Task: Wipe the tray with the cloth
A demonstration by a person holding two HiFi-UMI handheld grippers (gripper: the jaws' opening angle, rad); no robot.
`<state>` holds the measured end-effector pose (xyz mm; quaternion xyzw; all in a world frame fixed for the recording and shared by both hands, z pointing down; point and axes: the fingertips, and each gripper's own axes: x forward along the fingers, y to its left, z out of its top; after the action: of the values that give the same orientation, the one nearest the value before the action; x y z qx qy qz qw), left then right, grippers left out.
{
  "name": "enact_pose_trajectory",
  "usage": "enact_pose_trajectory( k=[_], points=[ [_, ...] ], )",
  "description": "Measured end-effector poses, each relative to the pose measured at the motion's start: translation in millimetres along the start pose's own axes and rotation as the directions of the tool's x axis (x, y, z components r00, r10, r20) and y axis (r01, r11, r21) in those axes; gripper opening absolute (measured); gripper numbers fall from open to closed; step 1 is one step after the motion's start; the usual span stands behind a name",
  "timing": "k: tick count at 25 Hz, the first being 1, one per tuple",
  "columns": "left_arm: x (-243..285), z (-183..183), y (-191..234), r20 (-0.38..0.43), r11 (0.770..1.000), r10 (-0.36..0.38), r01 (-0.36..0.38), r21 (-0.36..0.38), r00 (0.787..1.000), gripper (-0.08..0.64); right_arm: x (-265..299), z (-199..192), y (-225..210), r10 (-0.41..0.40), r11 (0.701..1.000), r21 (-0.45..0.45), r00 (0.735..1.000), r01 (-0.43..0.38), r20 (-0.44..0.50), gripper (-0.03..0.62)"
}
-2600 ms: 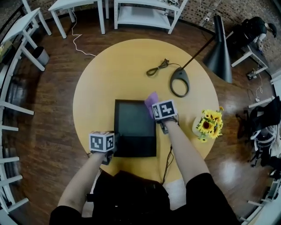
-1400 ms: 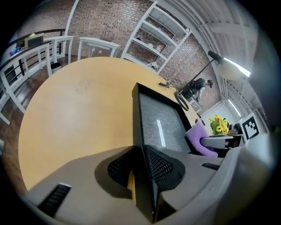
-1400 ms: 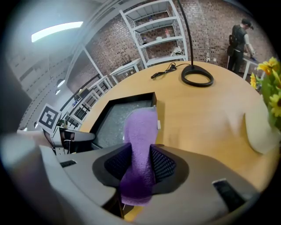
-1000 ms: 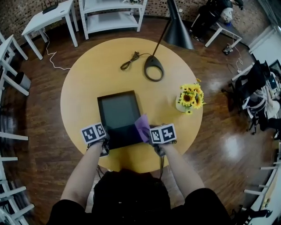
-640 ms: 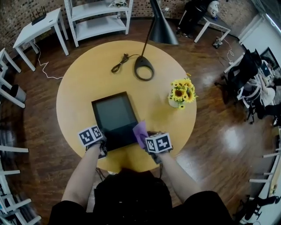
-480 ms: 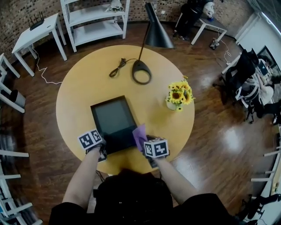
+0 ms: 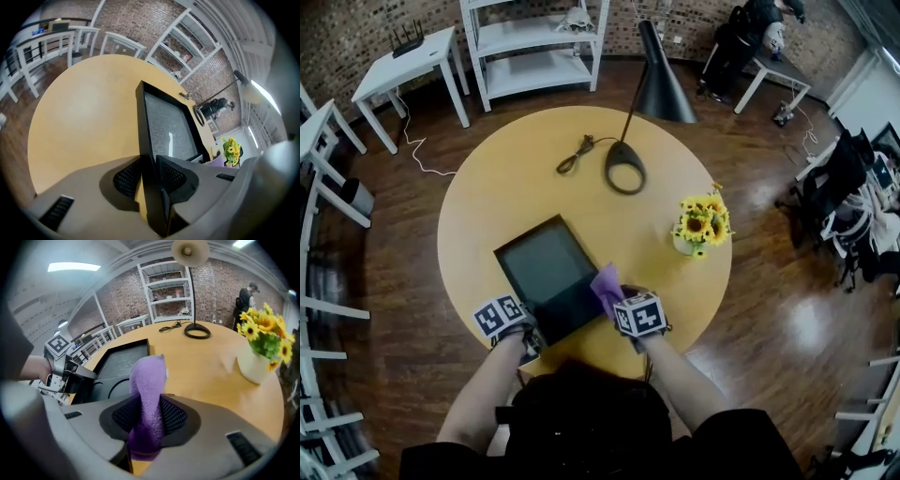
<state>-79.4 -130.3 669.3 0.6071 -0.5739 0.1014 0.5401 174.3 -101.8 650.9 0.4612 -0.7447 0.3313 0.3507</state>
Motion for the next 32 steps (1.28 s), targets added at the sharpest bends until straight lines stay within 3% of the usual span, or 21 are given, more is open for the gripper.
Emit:
enact_pose_trajectory(
  k=[2,5,10,14,17,19,22,24,25,26,28,30,32],
  points=[
    [-10,-12,8,0.021,0.995,0.007,-0.005,-0.097,1.000,0.101,8,11,-2,0.013,0.997,-0.081,1.000,-0.013,-0.006,0.127],
    [-20,-32,12,0.043,0.985,0.029,-0.021,-0.171,0.999,0.115,22,33,-5,0.023,0.977,-0.211,0.999,-0.028,-0.025,0.127],
    [-27,-69,-2,0.028,0.945,0.043,-0.031,-0.327,0.999,0.130,42,71,-13,0.004,0.900,-0.435,0.999,-0.019,-0.034,0.130],
    [-16,-84,-18,-0.043,0.905,-0.052,0.029,-0.424,0.998,0.144,53,99,-11,-0.013,0.838,-0.545,1.000,0.004,-0.013,0.133],
    [-19,-84,-26,-0.088,0.881,-0.147,0.091,-0.464,0.985,0.152,54,105,-16,-0.050,0.833,-0.553,0.999,0.032,-0.018,0.133],
    [-38,-78,-29,-0.093,0.886,-0.191,0.130,-0.445,0.977,0.153,49,109,-12,-0.059,0.833,-0.552,0.998,0.044,-0.010,0.133],
    [-83,-50,-27,-0.052,0.942,-0.190,0.167,-0.291,0.980,0.153,45,111,-4,-0.059,0.841,-0.538,0.998,0.053,0.006,0.132],
    [-101,-15,-18,0.002,0.983,-0.155,0.155,-0.096,0.988,0.153,42,111,-7,-0.083,0.856,-0.512,0.997,0.075,0.007,0.132],
    [-101,4,-12,0.024,0.990,-0.138,0.137,0.009,0.990,0.164,42,108,-10,-0.097,0.872,-0.483,0.995,0.087,0.004,0.130],
    [-94,23,-4,0.036,0.988,-0.119,0.114,0.107,0.992,0.166,41,107,-11,-0.103,0.891,-0.444,0.995,0.095,0.006,0.130],
    [-70,56,10,0.036,0.960,-0.071,0.059,0.275,0.997,0.204,37,110,-6,-0.097,0.933,-0.347,0.995,0.098,0.019,0.130],
    [-42,79,18,0.032,0.910,-0.025,0.010,0.415,0.999,0.225,34,102,-10,-0.124,0.967,-0.225,0.992,0.120,-0.004,0.130],
    [-20,91,16,0.015,0.855,-0.016,0.006,0.519,1.000,0.235,31,89,-18,-0.145,0.985,-0.102,0.988,0.139,-0.053,0.130]
  ],
)
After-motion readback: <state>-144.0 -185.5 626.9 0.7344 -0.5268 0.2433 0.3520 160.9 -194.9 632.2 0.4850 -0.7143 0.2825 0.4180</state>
